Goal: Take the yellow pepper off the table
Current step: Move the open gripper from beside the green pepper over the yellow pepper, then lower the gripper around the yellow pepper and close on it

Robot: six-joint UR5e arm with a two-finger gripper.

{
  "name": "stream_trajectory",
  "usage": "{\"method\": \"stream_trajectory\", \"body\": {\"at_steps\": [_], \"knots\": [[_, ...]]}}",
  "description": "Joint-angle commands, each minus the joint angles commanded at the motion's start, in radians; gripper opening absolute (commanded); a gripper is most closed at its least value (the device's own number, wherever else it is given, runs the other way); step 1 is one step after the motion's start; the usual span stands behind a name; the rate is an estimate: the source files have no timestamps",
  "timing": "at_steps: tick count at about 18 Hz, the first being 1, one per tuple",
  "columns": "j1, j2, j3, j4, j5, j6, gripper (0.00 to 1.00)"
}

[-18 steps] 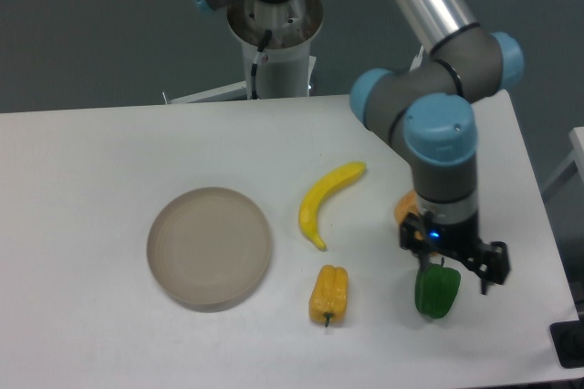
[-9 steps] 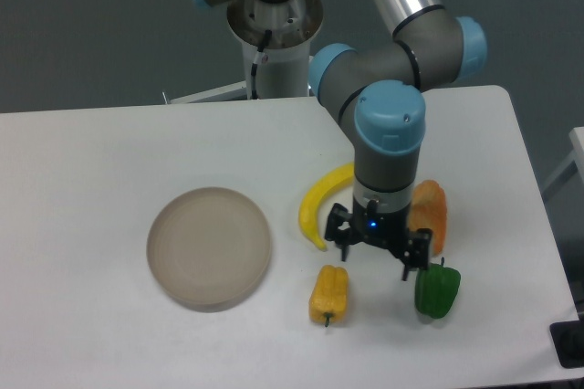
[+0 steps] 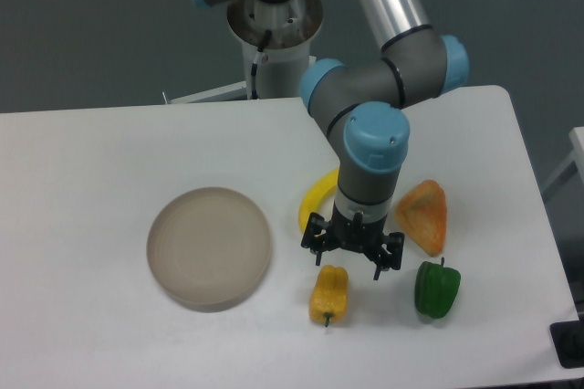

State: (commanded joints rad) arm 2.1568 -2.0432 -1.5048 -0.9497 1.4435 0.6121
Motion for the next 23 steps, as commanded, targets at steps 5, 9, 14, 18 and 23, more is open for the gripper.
{"method": "stream_trajectory", "body": {"at_steps": [5,9,14,18,23], "knots": [[-0.02,-0.04,-0.003,0.051,0.012,-0.018,1.0],[-0.022,-0.057,-0.003,0.055,0.015,-0.014,1.0],[-0.031,-0.068,-0.025,0.101,0.032,-0.011,1.0],[-0.031,-0.075,-0.02,0.106,0.038,-0.009,0.96],[-0.032,-0.083,-0.017,0.106,0.061,-0.005,0.69]]}}
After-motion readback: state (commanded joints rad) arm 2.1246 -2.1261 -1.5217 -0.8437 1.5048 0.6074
